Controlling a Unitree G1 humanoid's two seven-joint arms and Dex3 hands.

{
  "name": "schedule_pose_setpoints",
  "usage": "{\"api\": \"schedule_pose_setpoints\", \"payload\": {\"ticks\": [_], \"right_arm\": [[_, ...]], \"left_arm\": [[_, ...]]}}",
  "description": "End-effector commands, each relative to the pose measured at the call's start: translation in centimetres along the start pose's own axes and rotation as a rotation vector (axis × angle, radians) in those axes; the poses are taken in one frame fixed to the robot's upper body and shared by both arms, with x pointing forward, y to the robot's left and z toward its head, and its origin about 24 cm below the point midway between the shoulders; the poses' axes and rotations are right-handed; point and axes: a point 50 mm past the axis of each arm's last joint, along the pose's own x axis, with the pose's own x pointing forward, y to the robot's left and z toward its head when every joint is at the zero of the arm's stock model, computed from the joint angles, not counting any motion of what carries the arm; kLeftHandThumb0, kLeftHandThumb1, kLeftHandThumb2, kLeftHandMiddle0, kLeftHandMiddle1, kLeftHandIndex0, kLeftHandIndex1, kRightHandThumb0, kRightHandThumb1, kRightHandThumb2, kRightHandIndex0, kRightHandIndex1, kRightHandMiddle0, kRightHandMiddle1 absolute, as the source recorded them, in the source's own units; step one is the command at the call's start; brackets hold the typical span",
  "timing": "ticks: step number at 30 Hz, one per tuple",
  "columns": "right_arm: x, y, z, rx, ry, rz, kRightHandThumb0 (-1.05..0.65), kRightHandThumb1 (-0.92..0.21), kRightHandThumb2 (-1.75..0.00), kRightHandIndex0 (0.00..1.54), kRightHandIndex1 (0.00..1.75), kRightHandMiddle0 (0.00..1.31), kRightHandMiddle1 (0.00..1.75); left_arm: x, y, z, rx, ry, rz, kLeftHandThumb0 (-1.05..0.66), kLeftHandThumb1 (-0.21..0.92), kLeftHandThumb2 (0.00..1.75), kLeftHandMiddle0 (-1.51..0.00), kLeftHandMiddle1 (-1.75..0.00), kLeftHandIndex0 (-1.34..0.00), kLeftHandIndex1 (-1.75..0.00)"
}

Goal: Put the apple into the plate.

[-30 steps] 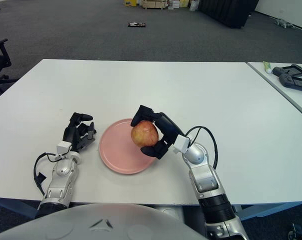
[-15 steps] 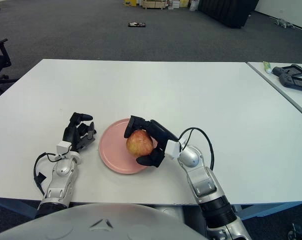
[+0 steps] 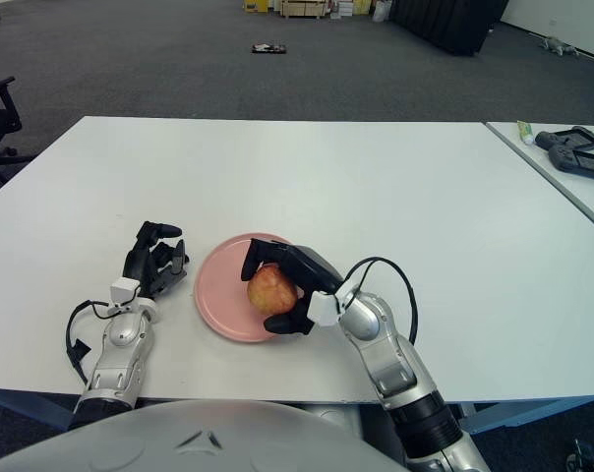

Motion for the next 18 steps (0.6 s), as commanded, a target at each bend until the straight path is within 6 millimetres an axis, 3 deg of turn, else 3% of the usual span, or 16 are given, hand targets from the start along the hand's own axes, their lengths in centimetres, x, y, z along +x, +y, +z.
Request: {"api": "schedule_pose_setpoints", "payload": {"ticks": [1, 18], "right_arm": [[0.2, -0.4, 0.5, -0.036, -0.01, -0.039, -0.5, -0.23, -1.42, 1.22, 1.75, 0.68, 1.75], [1.3, 1.0, -0.2, -0.057, -0.025, -0.116, -0.49, -0.27, -1.37, 1.23, 1.75, 0.64, 1.75]], "left_arm": [[0.0, 0.0, -0.4, 0.001, 0.023, 0.001, -0.38, 0.69, 0.85, -0.59, -1.71, -0.33, -1.75], [0.0, 0.1, -0.6, -0.002, 0.024, 0.004, -0.38, 0.71, 0.82, -0.57, -1.71, -0.32, -1.75]]}}
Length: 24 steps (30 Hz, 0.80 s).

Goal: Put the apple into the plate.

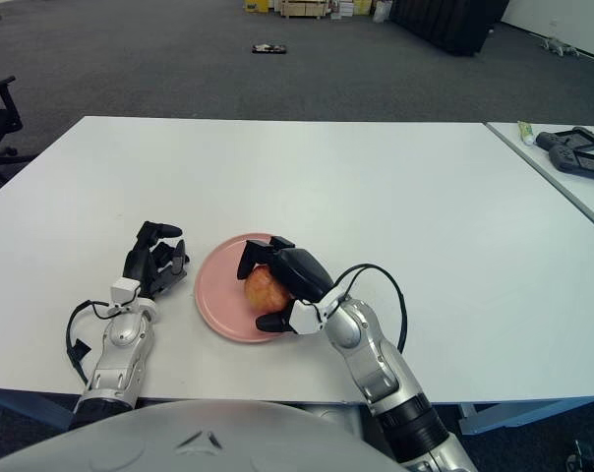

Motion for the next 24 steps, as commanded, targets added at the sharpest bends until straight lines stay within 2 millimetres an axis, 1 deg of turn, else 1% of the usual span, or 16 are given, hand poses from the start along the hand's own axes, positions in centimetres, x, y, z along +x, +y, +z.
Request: {"api": "schedule_pose_setpoints", "payload": {"ticks": [1, 4, 7, 8, 10, 11, 12, 14, 15, 17, 19, 20, 21, 22, 23, 24], "right_arm": [[0.51, -0.6, 0.21, -0.027, -0.043, -0.045, -0.49, -0.27, -1.37, 1.23, 1.75, 0.64, 1.75], [0.57, -0.56, 0.22, -0.017, -0.063, -0.071, -0.49, -0.28, -1.36, 1.19, 1.75, 0.64, 1.75], [0.51, -0.57, 0.23, -0.006, -0.08, -0.106, -0.48, -0.3, -1.32, 0.99, 1.75, 0.62, 1.75], [0.49, -0.56, 0.21, -0.005, -0.082, -0.111, -0.48, -0.32, -1.3, 0.86, 1.75, 0.6, 1.74], [0.46, -0.54, 0.18, -0.002, -0.088, -0.115, -0.45, -0.41, -1.16, 0.42, 1.7, 0.55, 1.71], [0.44, -0.52, 0.16, 0.002, -0.093, -0.111, -0.44, -0.45, -1.1, 0.27, 1.66, 0.53, 1.69], [0.42, -0.5, 0.14, 0.005, -0.097, -0.109, -0.43, -0.48, -1.06, 0.22, 1.56, 0.51, 1.69], [0.39, -0.49, 0.11, 0.009, -0.102, -0.104, -0.41, -0.59, -0.89, 0.09, 1.3, 0.46, 1.66], [0.38, -0.47, 0.09, 0.012, -0.109, -0.096, -0.5, -0.52, -0.9, 0.06, 1.15, 0.3, 1.58], [0.34, -0.45, 0.07, 0.013, -0.123, -0.085, -0.59, -0.46, -0.92, 0.03, 0.95, 0.15, 1.46], [0.31, -0.46, 0.07, 0.006, -0.138, -0.081, -0.68, -0.46, -0.9, 0.01, 0.7, 0.08, 1.27], [0.3, -0.47, 0.06, 0.003, -0.145, -0.081, -0.78, -0.56, -0.81, 0.01, 0.51, 0.05, 1.09], [0.29, -0.48, 0.05, -0.002, -0.151, -0.083, -0.82, -0.6, -0.76, 0.01, 0.44, 0.04, 1.02], [0.28, -0.48, 0.04, -0.004, -0.155, -0.084, -0.88, -0.69, -0.67, 0.0, 0.3, 0.02, 0.88], [0.27, -0.48, 0.03, -0.005, -0.158, -0.084, -0.92, -0.74, -0.61, 0.0, 0.2, 0.02, 0.79], [0.25, -0.43, -0.01, -0.009, -0.161, -0.085, -0.93, -0.76, -0.59, 0.0, 0.17, 0.01, 0.76]], "left_arm": [[-0.01, 0.06, -0.56, 0.001, 0.03, 0.003, -0.38, 0.71, 0.82, -0.57, -1.71, -0.32, -1.75], [0.01, 0.05, -0.53, 0.002, 0.027, 0.006, -0.38, 0.72, 0.81, -0.56, -1.71, -0.31, -1.75], [0.04, 0.02, -0.48, 0.006, 0.023, 0.005, -0.38, 0.72, 0.8, -0.57, -1.72, -0.31, -1.75], [0.06, 0.01, -0.48, 0.007, 0.023, 0.004, -0.38, 0.72, 0.8, -0.57, -1.72, -0.31, -1.75], [0.06, -0.02, -0.49, 0.008, 0.022, 0.005, -0.38, 0.72, 0.8, -0.58, -1.72, -0.31, -1.75], [0.07, -0.03, -0.5, 0.007, 0.022, 0.004, -0.38, 0.72, 0.8, -0.58, -1.72, -0.31, -1.75], [0.08, -0.03, -0.5, 0.007, 0.021, 0.003, -0.38, 0.72, 0.8, -0.58, -1.72, -0.31, -1.75], [0.08, -0.04, -0.51, 0.006, 0.024, 0.003, -0.38, 0.72, 0.8, -0.58, -1.71, -0.31, -1.75], [0.08, -0.03, -0.54, 0.005, 0.027, 0.004, -0.38, 0.72, 0.8, -0.58, -1.71, -0.31, -1.75], [0.06, -0.02, -0.56, 0.003, 0.029, 0.006, -0.38, 0.72, 0.8, -0.58, -1.7, -0.31, -1.75], [0.06, -0.02, -0.56, 0.001, 0.029, 0.005, -0.38, 0.72, 0.81, -0.57, -1.69, -0.31, -1.75], [0.06, -0.02, -0.57, 0.0, 0.029, 0.004, -0.38, 0.72, 0.81, -0.58, -1.69, -0.31, -1.75], [0.06, -0.02, -0.57, -0.001, 0.028, 0.003, -0.38, 0.72, 0.81, -0.58, -1.69, -0.31, -1.75], [0.06, -0.02, -0.56, -0.002, 0.028, 0.002, -0.38, 0.72, 0.81, -0.58, -1.69, -0.32, -1.75], [0.06, -0.02, -0.56, -0.002, 0.028, 0.002, -0.38, 0.72, 0.81, -0.58, -1.69, -0.32, -1.75], [0.06, -0.01, -0.57, -0.003, 0.028, 0.002, -0.38, 0.72, 0.81, -0.58, -1.69, -0.32, -1.75]]}}
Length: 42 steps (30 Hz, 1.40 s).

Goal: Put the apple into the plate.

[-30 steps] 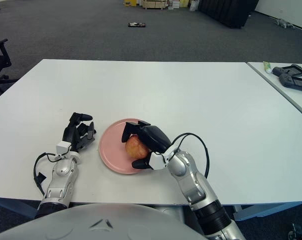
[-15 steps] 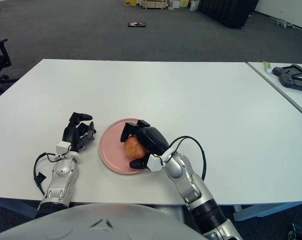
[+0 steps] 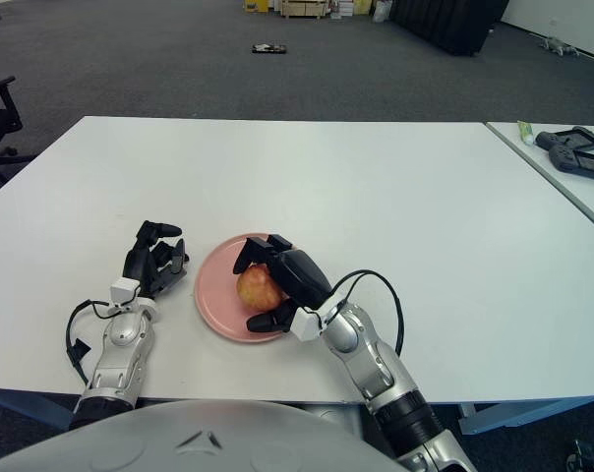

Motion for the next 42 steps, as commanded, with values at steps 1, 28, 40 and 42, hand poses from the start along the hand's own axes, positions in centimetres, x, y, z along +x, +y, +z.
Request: {"api": "schedule_pose_setpoints", "payload": {"ticks": [1, 28, 40, 42], "right_arm": [[0.3, -0.6, 0.0, -0.019, -0.035, -0.022, -0.98, -0.82, -0.52, 0.0, 0.11, 0.01, 0.65], [-0.5, -1.2, 1.2, 0.05, 0.018, 0.042, -1.05, -0.92, -0.34, 0.0, 0.0, 0.0, 0.0], [-2.6, -3.0, 0.6, 0.166, 0.096, -0.061, -1.05, -0.92, -0.49, 0.0, 0.0, 0.0, 0.0], [-3.0, -2.7, -0.3, 0.192, 0.124, -0.115, -1.05, -0.92, -0.59, 0.0, 0.0, 0.0, 0.0]], "left_arm": [[0.0, 0.0, -0.5, 0.0, 0.032, 0.003, -0.38, 0.72, 0.81, -0.58, -1.69, -0.32, -1.75], [0.0, 0.1, -0.7, 0.003, 0.025, -0.002, -0.38, 0.68, 0.86, -0.62, -1.7, -0.34, -1.75], [0.0, 0.1, -0.7, 0.011, 0.025, 0.001, -0.38, 0.69, 0.84, -0.6, -1.71, -0.33, -1.75], [0.0, 0.1, -0.7, 0.013, 0.024, 0.0, -0.38, 0.69, 0.84, -0.6, -1.71, -0.33, -1.75]]}}
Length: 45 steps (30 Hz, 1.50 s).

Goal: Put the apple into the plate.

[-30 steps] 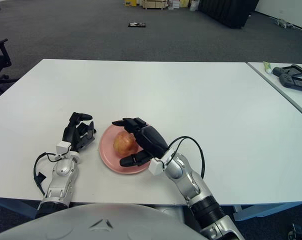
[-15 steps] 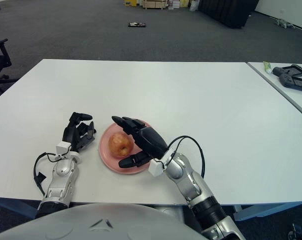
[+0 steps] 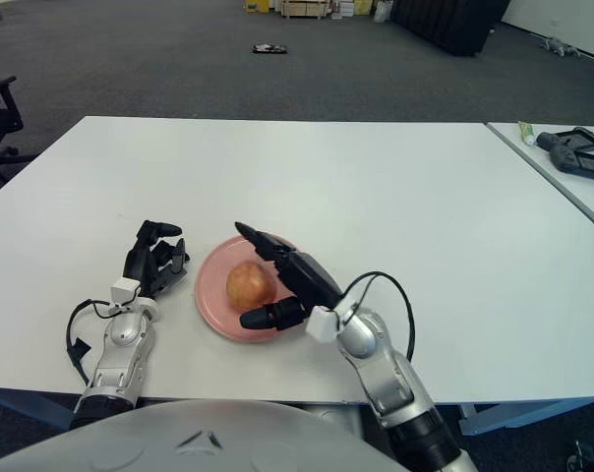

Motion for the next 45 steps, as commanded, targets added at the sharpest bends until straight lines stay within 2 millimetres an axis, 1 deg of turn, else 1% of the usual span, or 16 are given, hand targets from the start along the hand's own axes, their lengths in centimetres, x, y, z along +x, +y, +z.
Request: {"api": "schedule_pose_setpoints", "payload": {"ticks": [1, 5, 11, 12, 13, 14, 15, 17, 21, 22, 24, 26, 31, 34, 38, 45], "right_arm": [[-0.8, -0.4, -1.5, 0.039, 0.045, -0.097, -1.05, -0.92, -0.61, 0.0, 0.0, 0.0, 0.0], [-0.5, -0.5, -1.6, 0.114, 0.04, -0.279, -1.05, -0.92, -0.76, 0.0, 0.0, 0.0, 0.0], [0.2, -1.2, -2.6, 0.182, -0.01, -0.476, -1.05, -0.92, -0.86, 0.03, 0.02, 0.01, 0.01], [0.4, -1.4, -2.7, 0.216, -0.034, -0.536, -1.05, -0.92, -0.86, 0.06, 0.07, 0.01, 0.09], [0.4, -1.5, -2.7, 0.238, -0.05, -0.573, -0.99, -0.92, -0.8, 0.09, 0.26, 0.0, 0.35], [0.4, -1.6, -2.6, 0.263, -0.072, -0.629, -0.95, -0.92, -0.76, 0.08, 0.44, 0.0, 0.52], [0.3, -1.5, -2.6, 0.279, -0.089, -0.668, -0.91, -0.92, -0.74, 0.1, 0.52, 0.0, 0.66], [0.0, -1.7, -2.5, 0.292, -0.122, -0.765, -0.79, -0.89, -0.74, 0.14, 0.84, 0.02, 1.07], [-0.6, -2.2, -2.7, 0.284, -0.157, -0.872, -0.63, -0.84, -0.77, 0.25, 1.14, 0.11, 1.43], [-1.0, -2.4, -3.1, 0.285, -0.143, -0.904, -0.53, -0.85, -0.71, 0.31, 1.21, 0.15, 1.54], [-1.4, -2.6, -3.5, 0.283, -0.112, -0.955, -0.46, -0.8, -0.73, 0.47, 1.34, 0.22, 1.64], [-1.5, -2.6, -3.7, 0.277, -0.093, -0.984, -0.41, -0.75, -0.78, 0.61, 1.49, 0.28, 1.7], [-1.6, -2.7, -4.3, 0.251, -0.062, -1.037, -0.39, -0.7, -0.84, 0.73, 1.65, 0.33, 1.74], [-1.8, -2.7, -4.8, 0.25, -0.043, -1.052, -0.39, -0.68, -0.86, 0.75, 1.7, 0.34, 1.74], [-2.1, -2.7, -5.4, 0.243, -0.006, -1.062, -0.39, -0.65, -0.89, 0.89, 1.74, 0.36, 1.75], [-2.4, -2.4, -6.3, 0.277, 0.061, -1.062, -0.39, -0.64, -0.91, 0.93, 1.75, 0.37, 1.75]], "left_arm": [[-0.2, 0.1, -0.6, 0.014, 0.035, 0.003, -0.38, 0.7, 0.84, -0.61, -1.71, -0.33, -1.75], [-0.2, 0.1, -0.6, 0.018, 0.039, 0.002, -0.38, 0.7, 0.83, -0.62, -1.7, -0.33, -1.75], [-0.2, 0.1, -0.5, 0.019, 0.04, 0.002, -0.38, 0.7, 0.84, -0.63, -1.69, -0.33, -1.75], [-0.2, 0.1, -0.5, 0.021, 0.039, 0.001, -0.38, 0.69, 0.84, -0.63, -1.69, -0.33, -1.75], [-0.2, 0.1, -0.5, 0.022, 0.039, 0.0, -0.38, 0.69, 0.85, -0.63, -1.7, -0.34, -1.75], [-0.2, 0.1, -0.5, 0.023, 0.038, -0.001, -0.38, 0.68, 0.86, -0.64, -1.7, -0.34, -1.75], [-0.2, 0.1, -0.5, 0.024, 0.037, -0.002, -0.38, 0.68, 0.86, -0.64, -1.71, -0.34, -1.75], [-0.2, 0.1, -0.5, 0.025, 0.036, -0.003, -0.38, 0.68, 0.87, -0.65, -1.71, -0.34, -1.75], [-0.2, 0.1, -0.5, 0.024, 0.036, -0.003, -0.38, 0.67, 0.87, -0.65, -1.72, -0.35, -1.75], [-0.2, 0.1, -0.4, 0.022, 0.037, -0.002, -0.38, 0.67, 0.88, -0.65, -1.72, -0.35, -1.75], [-0.2, 0.1, -0.4, 0.019, 0.038, -0.001, -0.39, 0.67, 0.88, -0.64, -1.72, -0.35, -1.75], [-0.2, 0.1, -0.4, 0.017, 0.039, 0.0, -0.39, 0.66, 0.88, -0.64, -1.72, -0.35, -1.75], [-0.2, 0.1, -0.4, 0.018, 0.038, 0.0, -0.39, 0.66, 0.89, -0.62, -1.72, -0.35, -1.75], [-0.2, 0.1, -0.3, 0.014, 0.036, -0.002, -0.39, 0.66, 0.89, -0.61, -1.72, -0.35, -1.75], [-0.2, 0.1, -0.3, 0.007, 0.038, -0.002, -0.38, 0.67, 0.87, -0.58, -1.72, -0.34, -1.75], [-0.1, 0.1, -0.3, 0.005, 0.041, 0.002, -0.38, 0.68, 0.86, -0.57, -1.72, -0.34, -1.75]]}}
